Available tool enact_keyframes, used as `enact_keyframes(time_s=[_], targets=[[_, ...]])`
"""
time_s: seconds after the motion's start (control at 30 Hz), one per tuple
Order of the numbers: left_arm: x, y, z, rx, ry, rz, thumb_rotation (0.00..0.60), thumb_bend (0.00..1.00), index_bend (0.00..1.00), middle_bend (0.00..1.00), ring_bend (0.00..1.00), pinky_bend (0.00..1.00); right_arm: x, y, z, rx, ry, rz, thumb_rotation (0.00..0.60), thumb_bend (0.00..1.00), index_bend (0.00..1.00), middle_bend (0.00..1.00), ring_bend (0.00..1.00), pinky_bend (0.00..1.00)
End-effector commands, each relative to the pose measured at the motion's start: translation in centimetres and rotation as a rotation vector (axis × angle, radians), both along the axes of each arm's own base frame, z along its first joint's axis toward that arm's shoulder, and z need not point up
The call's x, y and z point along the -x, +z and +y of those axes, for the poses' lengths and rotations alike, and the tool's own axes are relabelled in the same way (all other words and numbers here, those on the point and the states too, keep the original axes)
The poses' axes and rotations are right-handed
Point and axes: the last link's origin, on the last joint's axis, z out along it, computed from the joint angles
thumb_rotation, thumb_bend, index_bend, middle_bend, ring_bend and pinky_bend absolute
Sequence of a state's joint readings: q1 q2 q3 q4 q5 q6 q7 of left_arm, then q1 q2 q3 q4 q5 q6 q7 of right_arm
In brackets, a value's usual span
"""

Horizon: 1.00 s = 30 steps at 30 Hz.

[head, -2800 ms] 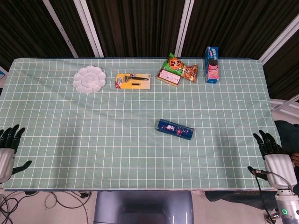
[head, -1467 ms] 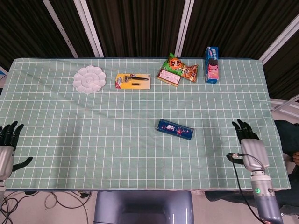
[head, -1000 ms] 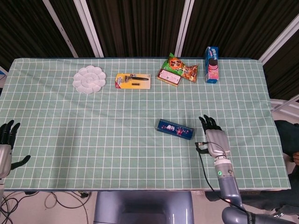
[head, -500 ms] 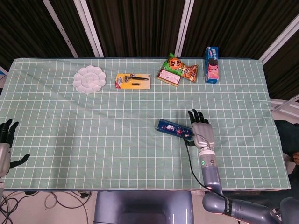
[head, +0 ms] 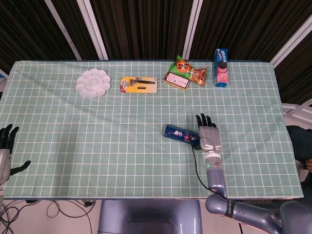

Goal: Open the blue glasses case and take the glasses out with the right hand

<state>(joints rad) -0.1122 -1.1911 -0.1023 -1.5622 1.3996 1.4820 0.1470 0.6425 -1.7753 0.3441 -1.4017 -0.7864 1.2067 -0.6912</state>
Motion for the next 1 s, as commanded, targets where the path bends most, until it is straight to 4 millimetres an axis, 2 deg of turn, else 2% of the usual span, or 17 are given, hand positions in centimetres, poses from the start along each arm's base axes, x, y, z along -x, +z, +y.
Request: enact_keyframes(time_s=[0.03,0.27,0.57,0.73,1.0], targets=[[0.0,0.0,0.0,-0.004,0.0,-0.002,0.6,0.02,0.0,0.0,0.0,0.0,-0.1,-0.2,-0.7,-0.001,0.0,0.006,0.6,0.05,0.0,0.0,0.0,0.24],[0.0,-0.1,0.0,-0.006,0.0,0.004,0.6,0.02,0.0,0.0,0.0,0.0,-0.1,-0.1,-1.9,0.008,-0.012,0.006,0.6,0.07,0.0,0.0,0.0,0.24],[0.0,-0.1,0.0,-0.009,0.001,0.004,0.6,0.02,0.0,0.0,0.0,0.0,-0.4,0.0,-1.8,-0.006,-0.02,-0.013,0.6,0.09,0.0,0.0,0.0,0.24],[0.0,-0.1,0.0,-0.006,0.001,0.0,0.6,0.02,0.0,0.0,0.0,0.0,-1.3,0.0,-0.8,-0.046,-0.004,-0.05,0.6,0.25,0.12,0.0,0.0,0.24],[0.0,0.0,0.0,-0.004,0.006,-0.009,0.6,0.02,0.0,0.0,0.0,0.0,-3.4,0.1,-0.7,-0.116,-0.028,-0.111,0.6,0.39,0.13,0.0,0.0,0.24]])
